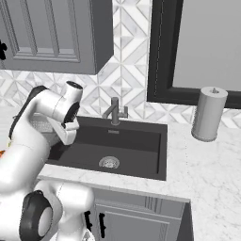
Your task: Put the colander in the sink, put the tangerine, apple in the colander, and turn on the sink faucet and pour water over the colander.
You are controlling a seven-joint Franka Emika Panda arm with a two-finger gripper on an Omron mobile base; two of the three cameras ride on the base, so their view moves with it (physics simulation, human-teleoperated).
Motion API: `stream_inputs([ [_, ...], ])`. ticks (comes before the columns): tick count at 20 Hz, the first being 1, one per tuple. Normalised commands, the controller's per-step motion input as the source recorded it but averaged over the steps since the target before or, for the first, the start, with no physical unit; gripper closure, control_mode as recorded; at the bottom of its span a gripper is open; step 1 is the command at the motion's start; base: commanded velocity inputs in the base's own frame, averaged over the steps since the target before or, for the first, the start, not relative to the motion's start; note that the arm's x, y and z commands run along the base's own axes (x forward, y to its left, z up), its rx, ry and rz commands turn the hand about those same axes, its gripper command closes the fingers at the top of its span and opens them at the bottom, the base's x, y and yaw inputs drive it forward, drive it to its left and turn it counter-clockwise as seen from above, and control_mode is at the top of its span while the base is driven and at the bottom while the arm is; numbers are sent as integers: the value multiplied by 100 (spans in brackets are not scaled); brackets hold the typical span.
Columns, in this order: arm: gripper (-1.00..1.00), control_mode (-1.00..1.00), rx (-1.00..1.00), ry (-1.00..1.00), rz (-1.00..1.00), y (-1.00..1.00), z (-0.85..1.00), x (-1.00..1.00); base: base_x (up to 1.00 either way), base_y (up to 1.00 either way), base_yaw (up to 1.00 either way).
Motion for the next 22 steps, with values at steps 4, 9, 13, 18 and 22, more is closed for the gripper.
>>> stream_inputs([
  [4, 100, -100, 0, -2, 0, -87, 0, -5, 0, 0, 0],
  [9, 100, -100, 0, 0, 2, -88, 0, 0, 0, 0, 0],
  [13, 100, -100, 0, 0, 6, -86, 0, 3, 0, 0, 0],
  [18, 100, -100, 0, -10, 15, -70, -4, 0, 0, 0, 0],
  [22, 100, -100, 0, -7, 18, -65, -12, 4, 0, 0, 0],
])
